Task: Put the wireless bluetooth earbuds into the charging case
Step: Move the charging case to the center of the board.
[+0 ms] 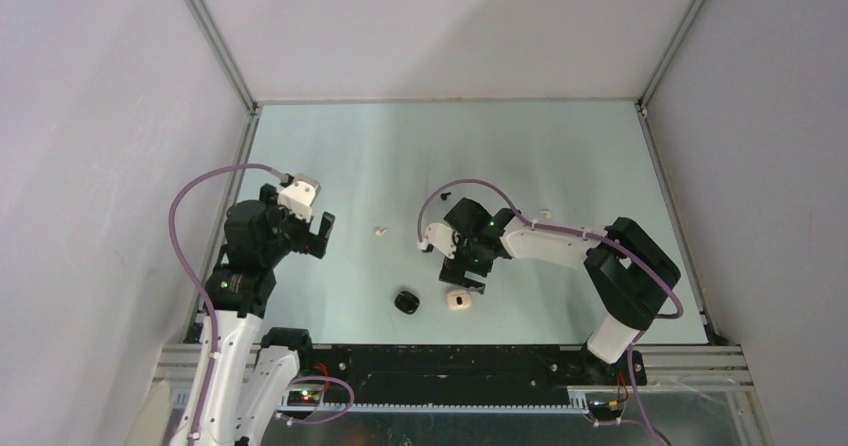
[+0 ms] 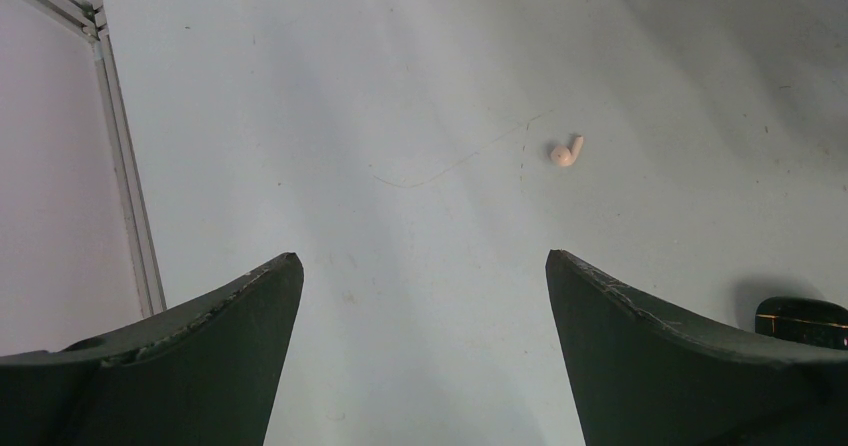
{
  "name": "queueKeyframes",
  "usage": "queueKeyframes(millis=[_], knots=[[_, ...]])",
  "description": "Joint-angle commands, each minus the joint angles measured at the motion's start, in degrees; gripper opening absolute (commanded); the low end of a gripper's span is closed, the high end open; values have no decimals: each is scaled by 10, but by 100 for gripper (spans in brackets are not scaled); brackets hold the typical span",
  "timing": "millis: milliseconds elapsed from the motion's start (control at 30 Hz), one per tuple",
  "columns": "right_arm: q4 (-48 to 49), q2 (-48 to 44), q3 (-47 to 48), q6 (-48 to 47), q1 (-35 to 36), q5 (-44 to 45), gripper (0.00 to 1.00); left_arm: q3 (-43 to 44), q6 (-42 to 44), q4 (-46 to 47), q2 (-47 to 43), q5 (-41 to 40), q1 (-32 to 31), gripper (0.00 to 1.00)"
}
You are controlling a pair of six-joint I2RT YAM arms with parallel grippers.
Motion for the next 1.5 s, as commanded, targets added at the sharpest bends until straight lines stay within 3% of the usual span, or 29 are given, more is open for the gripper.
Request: queueKeyframes(millis=[0,367,667,900,1467], knots=[[-31,-23,11,-22,17,-45,96,4,8,11,-5,-1,-4,99],[-66,-35,12,-44,42,-90,95,6,7,10,-12,-7,-3,99],[-67,-75,12,-37,17,-98,95,6,7,9,-11,-6,-4,99],[-32,-111,12,27,32,-100,99,6,9,9,0,-3,-4,99],[-47,-60,11,26,104,-53,99,5,7,11,-10,-6,-4,99]])
